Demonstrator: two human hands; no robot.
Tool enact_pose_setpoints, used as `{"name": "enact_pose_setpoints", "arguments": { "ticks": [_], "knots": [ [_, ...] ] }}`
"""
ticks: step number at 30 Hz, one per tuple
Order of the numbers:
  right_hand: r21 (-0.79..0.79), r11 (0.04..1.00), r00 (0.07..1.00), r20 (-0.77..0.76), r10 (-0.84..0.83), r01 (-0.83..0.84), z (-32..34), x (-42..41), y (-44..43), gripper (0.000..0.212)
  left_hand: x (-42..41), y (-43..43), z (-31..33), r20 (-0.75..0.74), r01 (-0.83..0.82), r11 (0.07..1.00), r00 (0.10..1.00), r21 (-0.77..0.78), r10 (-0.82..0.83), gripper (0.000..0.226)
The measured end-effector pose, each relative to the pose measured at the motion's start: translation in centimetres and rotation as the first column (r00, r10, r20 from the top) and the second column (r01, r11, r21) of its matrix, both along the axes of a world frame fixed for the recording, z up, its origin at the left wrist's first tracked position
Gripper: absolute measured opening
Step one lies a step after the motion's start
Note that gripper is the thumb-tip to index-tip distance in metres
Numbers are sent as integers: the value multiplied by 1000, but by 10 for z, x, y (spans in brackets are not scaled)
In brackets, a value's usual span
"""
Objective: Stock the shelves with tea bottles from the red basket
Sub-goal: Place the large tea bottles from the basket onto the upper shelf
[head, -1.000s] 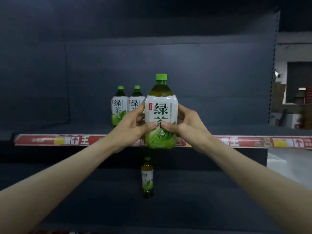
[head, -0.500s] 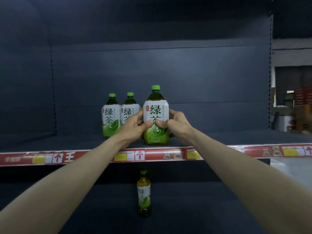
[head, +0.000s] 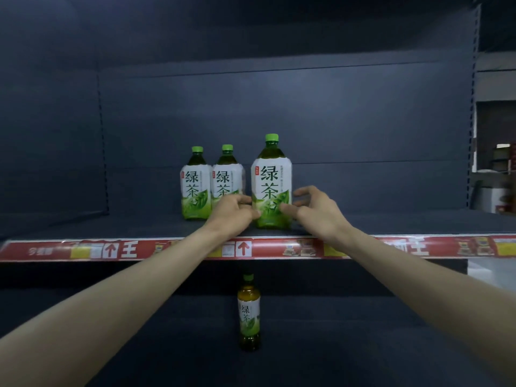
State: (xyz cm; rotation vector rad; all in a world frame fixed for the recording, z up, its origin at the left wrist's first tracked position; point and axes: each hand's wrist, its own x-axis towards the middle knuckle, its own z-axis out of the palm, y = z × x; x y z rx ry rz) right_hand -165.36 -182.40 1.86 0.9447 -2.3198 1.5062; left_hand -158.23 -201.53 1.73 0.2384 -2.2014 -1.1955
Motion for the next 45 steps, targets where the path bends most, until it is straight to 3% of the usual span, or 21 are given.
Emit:
{"name": "enact_pose_setpoints", "arguments": {
  "ticks": [5,9,11,15,17,19,21,24,27,32,36,40,43,45],
  "knots": [
    [54,998,999,-29,22,-21,-2,-2,-12,62,-4,7,6,20,-42,997,999,-60,43,32],
    [127,990,998,23,65,-68,5,-18,-24,65,-12,4,10,66,-59,996,996,-66,63,34],
    [163,982,995,49,86,-93,8,-28,-31,62,-17,3,11,86,-43,997,995,-60,48,19],
    [179,972,986,85,140,-154,11,-41,-41,58,-24,2,11,134,-2,999,991,-52,9,30],
    [168,970,982,100,163,-178,10,-46,-45,65,-29,-2,10,147,-4,999,989,-47,11,44],
    [162,966,976,123,181,-199,10,-49,-49,76,-33,-6,8,137,-10,999,991,-38,15,42],
    [160,961,969,140,203,-225,10,-51,-51,81,-35,-5,5,122,-14,999,992,-34,18,30],
    [163,942,949,161,269,-295,9,-53,-54,65,-34,-4,3,92,-26,999,995,-47,30,5],
    [198,927,944,157,291,-318,8,-55,-57,65,-34,-7,2,74,-16,999,997,-41,19,14],
    [225,903,927,176,332,-366,9,-53,-60,71,-35,-14,0,54,11,1000,998,4,-11,3],
    [235,897,922,191,336,-375,8,-49,-60,74,-35,-15,1,92,61,996,994,63,-67,12],
    [195,902,916,203,347,-385,9,-46,-55,65,-34,-14,2,122,89,993,988,80,-99,14],
    [185,913,926,184,331,-363,9,-45,-54,61,-34,-17,0,112,90,993,989,77,-98,36],
    [159,937,945,156,288,-312,7,-44,-56,65,-31,-15,0,95,79,993,992,85,-87,27]
  ]
}}
